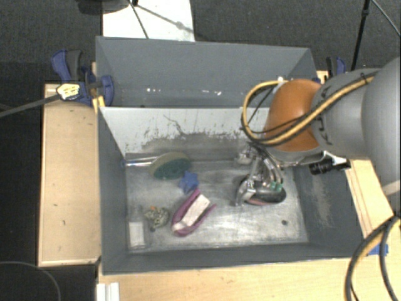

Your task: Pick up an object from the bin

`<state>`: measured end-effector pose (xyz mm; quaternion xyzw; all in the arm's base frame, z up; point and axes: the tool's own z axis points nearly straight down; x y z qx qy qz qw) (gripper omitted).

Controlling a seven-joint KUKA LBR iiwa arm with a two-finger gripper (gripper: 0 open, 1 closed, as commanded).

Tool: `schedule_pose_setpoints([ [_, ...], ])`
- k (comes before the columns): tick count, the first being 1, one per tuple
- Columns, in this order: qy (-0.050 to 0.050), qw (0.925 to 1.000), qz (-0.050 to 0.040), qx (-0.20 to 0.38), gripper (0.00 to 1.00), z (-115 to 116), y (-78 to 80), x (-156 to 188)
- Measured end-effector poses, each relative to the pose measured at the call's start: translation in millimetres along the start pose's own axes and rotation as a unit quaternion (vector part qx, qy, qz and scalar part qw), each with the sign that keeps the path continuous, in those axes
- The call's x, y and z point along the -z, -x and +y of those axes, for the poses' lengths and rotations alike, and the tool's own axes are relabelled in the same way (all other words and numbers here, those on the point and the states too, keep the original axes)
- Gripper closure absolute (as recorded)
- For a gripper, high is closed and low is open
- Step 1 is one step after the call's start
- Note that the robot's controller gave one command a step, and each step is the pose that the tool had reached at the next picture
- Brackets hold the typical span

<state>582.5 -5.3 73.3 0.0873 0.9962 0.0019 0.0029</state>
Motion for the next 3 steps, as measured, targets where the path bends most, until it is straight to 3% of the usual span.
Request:
schedule_pose_setpoints([
  [1, -0.003, 0.9975, -0.0026, 0.07, 0.0, -89, -36.7, 0],
  [2, -0.002, 0.9973, -0.0039, 0.073, 1.0, -87, -35.6, 1],
  [3, -0.002, 0.9971, -0.0027, 0.076, 1.0, -104, -20.9, 143],
])
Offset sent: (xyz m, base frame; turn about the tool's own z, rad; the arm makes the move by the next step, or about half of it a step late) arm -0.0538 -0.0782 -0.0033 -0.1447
